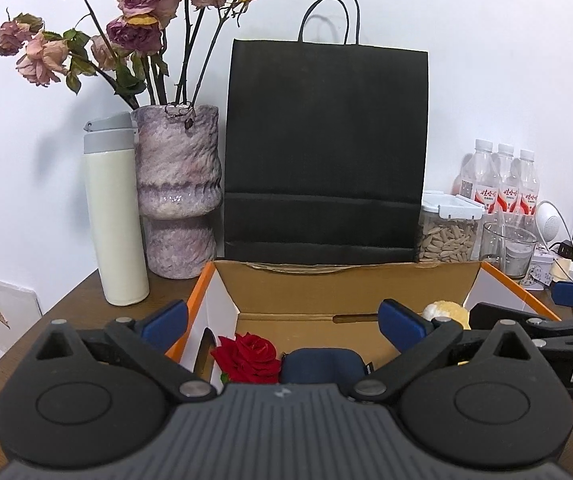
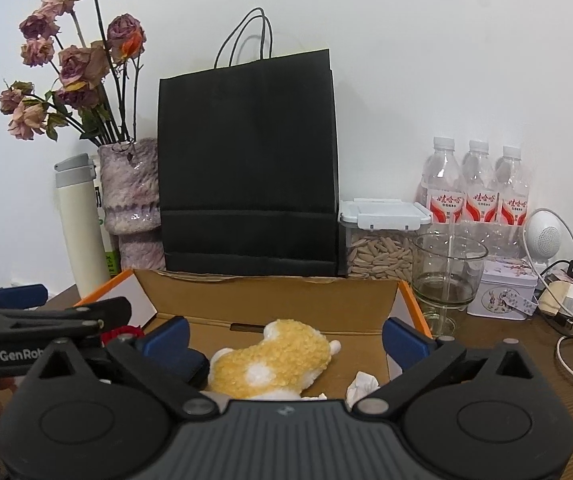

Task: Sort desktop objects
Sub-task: 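Open the right gripper over the box to drop the tissue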

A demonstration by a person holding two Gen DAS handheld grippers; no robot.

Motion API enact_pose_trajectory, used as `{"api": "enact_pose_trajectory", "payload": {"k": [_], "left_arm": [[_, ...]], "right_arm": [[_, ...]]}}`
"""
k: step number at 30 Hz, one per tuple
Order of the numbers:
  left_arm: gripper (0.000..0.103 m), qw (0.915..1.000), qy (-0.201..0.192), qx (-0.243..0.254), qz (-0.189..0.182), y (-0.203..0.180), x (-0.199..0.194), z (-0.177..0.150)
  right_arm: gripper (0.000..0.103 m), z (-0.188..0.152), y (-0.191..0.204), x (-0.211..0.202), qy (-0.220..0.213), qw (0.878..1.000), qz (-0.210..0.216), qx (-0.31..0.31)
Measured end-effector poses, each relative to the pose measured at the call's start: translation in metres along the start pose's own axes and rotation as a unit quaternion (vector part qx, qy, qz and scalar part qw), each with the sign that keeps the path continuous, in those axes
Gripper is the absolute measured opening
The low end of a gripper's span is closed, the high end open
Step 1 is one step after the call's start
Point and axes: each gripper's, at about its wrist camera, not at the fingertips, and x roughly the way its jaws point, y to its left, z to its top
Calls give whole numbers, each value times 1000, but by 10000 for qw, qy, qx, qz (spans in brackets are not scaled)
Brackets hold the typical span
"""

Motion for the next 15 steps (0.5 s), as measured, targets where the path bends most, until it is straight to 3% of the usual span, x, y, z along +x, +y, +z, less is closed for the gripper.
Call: {"api": "enact_pose_trajectory", "payload": {"k": [15], "left_arm": [[103, 9998, -92, -28, -191, 10, -27, -14]], "right_arm": [[103, -9, 12, -32, -29, 9994, 59, -340]]}}
